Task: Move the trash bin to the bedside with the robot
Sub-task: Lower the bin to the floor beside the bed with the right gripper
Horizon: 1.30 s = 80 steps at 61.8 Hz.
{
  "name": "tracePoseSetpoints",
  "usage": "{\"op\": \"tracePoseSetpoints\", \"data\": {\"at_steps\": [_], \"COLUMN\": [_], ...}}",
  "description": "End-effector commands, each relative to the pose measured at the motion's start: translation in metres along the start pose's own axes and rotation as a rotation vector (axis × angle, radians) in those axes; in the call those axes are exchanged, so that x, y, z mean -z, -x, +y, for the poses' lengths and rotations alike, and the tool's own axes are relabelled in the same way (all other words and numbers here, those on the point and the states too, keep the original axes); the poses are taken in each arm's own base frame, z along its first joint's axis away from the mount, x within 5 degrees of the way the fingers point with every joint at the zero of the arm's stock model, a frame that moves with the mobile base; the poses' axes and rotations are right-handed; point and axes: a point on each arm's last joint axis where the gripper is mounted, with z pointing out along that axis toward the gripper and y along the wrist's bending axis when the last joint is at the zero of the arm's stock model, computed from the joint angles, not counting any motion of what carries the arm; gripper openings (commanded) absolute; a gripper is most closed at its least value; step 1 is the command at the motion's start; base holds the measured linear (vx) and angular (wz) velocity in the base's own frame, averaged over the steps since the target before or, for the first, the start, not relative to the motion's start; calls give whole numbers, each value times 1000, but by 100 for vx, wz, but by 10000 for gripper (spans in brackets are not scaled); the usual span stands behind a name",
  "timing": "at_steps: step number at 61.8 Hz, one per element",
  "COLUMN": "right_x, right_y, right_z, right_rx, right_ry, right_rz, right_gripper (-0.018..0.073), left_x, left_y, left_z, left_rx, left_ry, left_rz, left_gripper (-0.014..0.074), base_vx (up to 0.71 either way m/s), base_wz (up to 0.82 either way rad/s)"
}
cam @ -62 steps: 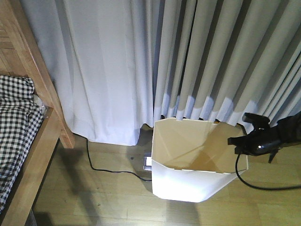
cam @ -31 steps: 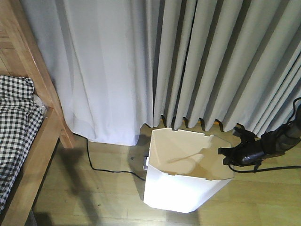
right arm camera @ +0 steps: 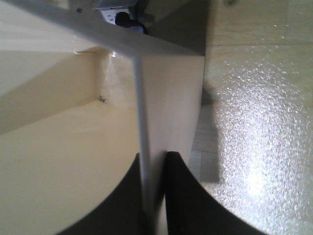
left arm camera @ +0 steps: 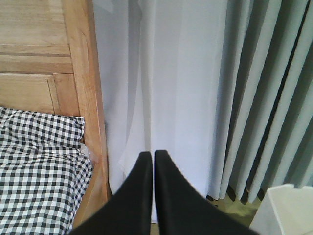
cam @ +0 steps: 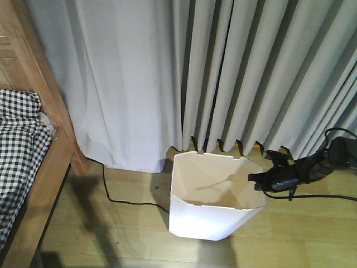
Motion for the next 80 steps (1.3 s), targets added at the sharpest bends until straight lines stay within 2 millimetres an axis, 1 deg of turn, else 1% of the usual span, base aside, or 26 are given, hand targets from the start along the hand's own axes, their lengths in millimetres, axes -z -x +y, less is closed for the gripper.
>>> {"op": "tracePoseSetpoints", "data": {"at_steps": [1, 14, 19, 24, 31, 46, 56, 65, 77, 80], "right_x": [21, 4, -1, -2, -2, -2, -1, -1, 6, 9], "right_y": [39, 42, 41, 41, 40, 40, 39, 38, 45, 46], "right_z": [29, 36, 37, 36, 36, 36, 37, 37, 40, 37], "right_rx": [-17, 36, 2, -10, 0, 2, 4, 6, 35, 22], "right_ry": [164, 153, 151, 143, 137, 138, 152, 158, 161, 157], "right_rz": [-49, -22, -17, -18, -15, -11, -1, 3, 5, 6], "right_gripper": [-6, -2, 4, 25, 84, 287, 369, 378, 378, 378], "left_x": [-2, -2, -2, -2, -2, -2, -2, -2, -2, -2], "left_y": [-2, -2, -2, -2, -2, -2, -2, -2, -2, -2], "left_z": [0, 0, 0, 0, 0, 0, 0, 0, 0, 0], "left_rx": [12, 12, 12, 12, 12, 12, 12, 12, 12, 12], "left_ry": [-6, -6, -6, -6, -6, -6, -6, -6, -6, -6], "left_rz": [-55, -55, -55, -55, -55, -55, -55, -55, -55, -55], "left_gripper": [-6, -6, -6, -6, -6, -6, -6, -6, -6, -6], "base_vx": [0, 0, 0, 0, 0, 0, 0, 0, 0, 0], "base_wz": [0, 0, 0, 0, 0, 0, 0, 0, 0, 0]}}
